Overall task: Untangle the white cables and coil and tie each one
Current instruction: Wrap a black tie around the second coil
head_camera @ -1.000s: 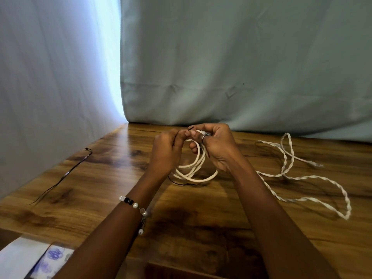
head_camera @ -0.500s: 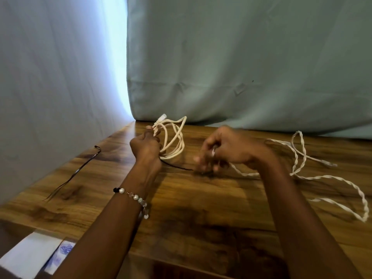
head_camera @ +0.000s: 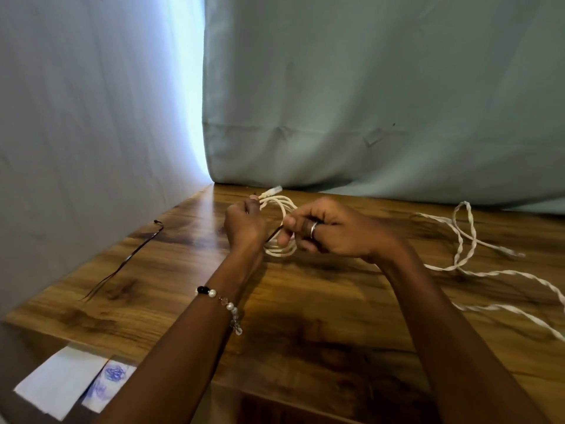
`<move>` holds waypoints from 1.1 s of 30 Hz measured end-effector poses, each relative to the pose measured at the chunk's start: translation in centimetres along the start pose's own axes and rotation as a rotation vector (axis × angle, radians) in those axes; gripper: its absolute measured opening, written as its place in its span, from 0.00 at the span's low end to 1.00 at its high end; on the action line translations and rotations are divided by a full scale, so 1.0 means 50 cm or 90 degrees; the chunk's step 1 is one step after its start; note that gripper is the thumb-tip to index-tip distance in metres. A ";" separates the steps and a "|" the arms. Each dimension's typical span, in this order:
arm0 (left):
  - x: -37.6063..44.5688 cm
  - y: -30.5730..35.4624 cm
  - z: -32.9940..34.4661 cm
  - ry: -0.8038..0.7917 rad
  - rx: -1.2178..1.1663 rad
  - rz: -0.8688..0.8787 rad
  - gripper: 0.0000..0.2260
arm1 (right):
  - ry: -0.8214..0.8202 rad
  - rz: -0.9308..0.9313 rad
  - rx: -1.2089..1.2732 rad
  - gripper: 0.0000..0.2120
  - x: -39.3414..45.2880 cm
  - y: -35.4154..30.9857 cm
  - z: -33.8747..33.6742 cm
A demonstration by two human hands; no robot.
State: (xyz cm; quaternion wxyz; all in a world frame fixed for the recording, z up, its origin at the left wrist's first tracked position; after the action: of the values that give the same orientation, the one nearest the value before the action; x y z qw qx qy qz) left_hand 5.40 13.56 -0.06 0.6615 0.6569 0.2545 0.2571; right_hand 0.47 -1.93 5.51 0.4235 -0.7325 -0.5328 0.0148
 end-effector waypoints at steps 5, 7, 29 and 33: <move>-0.026 0.005 0.013 -0.068 -0.047 -0.034 0.15 | 0.298 0.066 0.069 0.16 -0.008 0.044 -0.034; -0.037 0.008 0.016 -0.095 -0.066 -0.054 0.14 | 0.361 0.111 0.066 0.14 -0.016 0.063 -0.044; -0.065 0.005 0.035 -0.059 0.024 0.140 0.15 | 0.471 0.165 0.142 0.23 -0.001 0.057 -0.011; -0.062 0.005 0.029 -0.037 0.023 0.140 0.14 | 0.348 0.149 -0.054 0.10 0.009 0.052 0.001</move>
State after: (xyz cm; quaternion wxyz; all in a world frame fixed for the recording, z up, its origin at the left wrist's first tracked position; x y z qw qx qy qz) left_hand 4.09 10.42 0.22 0.6245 0.7000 0.1660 0.3040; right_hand 2.64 -1.73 4.01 0.5154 -0.7831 -0.3110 -0.1564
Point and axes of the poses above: each hand's wrist, its own x-axis towards the middle knuckle, its own z-axis out of the palm, y = z × x, the point moved 3 cm from there along x, towards the middle knuckle, and after that the axes turned 15 degrees about -z, right-handed, at the moved point
